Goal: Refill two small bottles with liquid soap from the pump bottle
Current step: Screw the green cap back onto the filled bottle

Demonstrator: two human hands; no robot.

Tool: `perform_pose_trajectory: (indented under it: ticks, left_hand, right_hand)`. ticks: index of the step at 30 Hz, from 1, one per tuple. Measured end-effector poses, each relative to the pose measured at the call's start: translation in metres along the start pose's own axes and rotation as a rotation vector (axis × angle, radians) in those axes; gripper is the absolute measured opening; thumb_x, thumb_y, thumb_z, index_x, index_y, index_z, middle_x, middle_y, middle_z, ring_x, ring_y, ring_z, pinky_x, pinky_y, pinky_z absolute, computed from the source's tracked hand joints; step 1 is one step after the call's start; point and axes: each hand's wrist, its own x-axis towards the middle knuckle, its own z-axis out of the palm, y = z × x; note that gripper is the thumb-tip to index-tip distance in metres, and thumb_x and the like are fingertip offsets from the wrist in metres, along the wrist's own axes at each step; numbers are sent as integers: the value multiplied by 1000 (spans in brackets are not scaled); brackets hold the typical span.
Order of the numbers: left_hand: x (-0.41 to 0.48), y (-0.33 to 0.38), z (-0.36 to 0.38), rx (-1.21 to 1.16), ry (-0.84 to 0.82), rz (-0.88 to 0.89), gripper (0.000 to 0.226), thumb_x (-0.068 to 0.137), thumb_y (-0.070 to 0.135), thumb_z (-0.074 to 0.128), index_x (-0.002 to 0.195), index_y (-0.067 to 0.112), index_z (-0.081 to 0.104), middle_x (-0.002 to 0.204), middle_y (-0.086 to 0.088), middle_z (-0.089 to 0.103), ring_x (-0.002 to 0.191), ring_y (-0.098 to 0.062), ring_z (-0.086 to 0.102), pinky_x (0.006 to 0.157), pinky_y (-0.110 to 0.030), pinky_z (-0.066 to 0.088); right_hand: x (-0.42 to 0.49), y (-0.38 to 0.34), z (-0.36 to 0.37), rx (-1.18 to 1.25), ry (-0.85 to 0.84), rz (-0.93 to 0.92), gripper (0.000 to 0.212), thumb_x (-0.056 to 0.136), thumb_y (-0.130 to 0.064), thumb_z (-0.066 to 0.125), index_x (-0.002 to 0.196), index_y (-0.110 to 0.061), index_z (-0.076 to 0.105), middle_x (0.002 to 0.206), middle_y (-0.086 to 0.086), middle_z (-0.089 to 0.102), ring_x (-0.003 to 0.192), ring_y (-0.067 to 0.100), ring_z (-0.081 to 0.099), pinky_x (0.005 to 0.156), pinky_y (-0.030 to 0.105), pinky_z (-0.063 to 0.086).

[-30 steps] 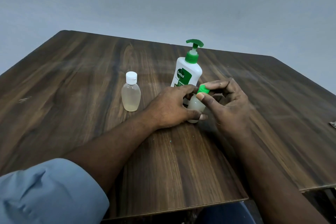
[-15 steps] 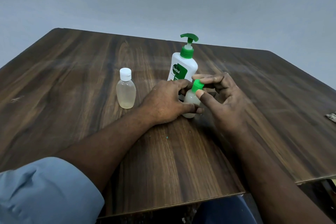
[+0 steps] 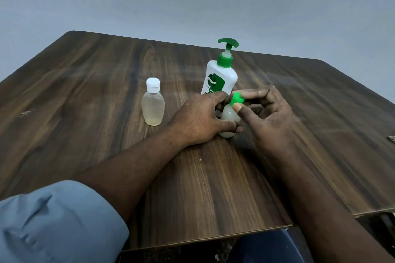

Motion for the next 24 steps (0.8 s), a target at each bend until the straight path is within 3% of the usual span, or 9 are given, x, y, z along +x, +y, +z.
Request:
perform_pose_trajectory:
  ticks: [3,7,12,15,17,19,22,24]
  left_hand:
    - [0,0,0,-16,-11,3,65,60,73,77,110,33,68,95,15,70,86,0,67,76,-34,60]
    - [1,-2,2,-24,5,9,69,56,79,72,109,35,68,94,16,70,85,0,67,73,-32,59]
    - [1,-2,1,-19,-6,8,62,57,78,70,106,40,62,93,17,68,83,3,65,70,-26,53]
    - [1,-1,2,-28,-13,14,66,56,80,67,107,39,62,96,17,69,85,2,66,71,-27,55]
    - [1,-2,2,-21,-7,15,65,55,81,67,105,40,61,96,17,69,83,1,65,70,-27,53]
    - [2,-3,2,-20,-8,9,63,55,81,67,104,41,60,96,16,68,81,1,64,68,-26,51]
    - [2,-4,2,-19,-13,17,60,56,79,68,105,44,59,96,16,68,85,1,64,69,-24,50]
    - [2,-4,2,-19,-13,14,62,56,78,68,105,41,61,96,16,68,84,1,64,68,-24,50]
  right_hand:
    - [1,0,0,-22,15,9,26,79,-27,84,97,-34,67,111,-5,74,98,22,71,83,64,57]
    - [0,0,-1,38,-49,-37,20,87,-9,74,101,-18,64,125,5,75,120,26,70,93,66,55]
    - [0,2,0,-44,18,-10,23,82,-21,83,97,-26,68,112,-2,76,97,26,72,81,65,56]
    - [0,0,0,1,-41,-23,22,85,-14,78,102,-16,65,121,2,74,107,30,71,81,64,58]
    - [-2,-3,0,42,-52,16,19,88,-7,74,103,-13,63,124,5,75,105,36,71,75,57,63]
    - [-3,-4,3,53,-15,48,23,87,-9,79,98,-24,65,119,3,77,94,35,70,66,51,63]
    - [0,-1,3,-38,11,19,30,82,-19,85,95,-38,66,113,0,77,92,28,70,75,60,59]
    - [1,1,1,-11,-27,4,25,85,-14,81,100,-28,66,117,2,76,101,25,72,81,65,57]
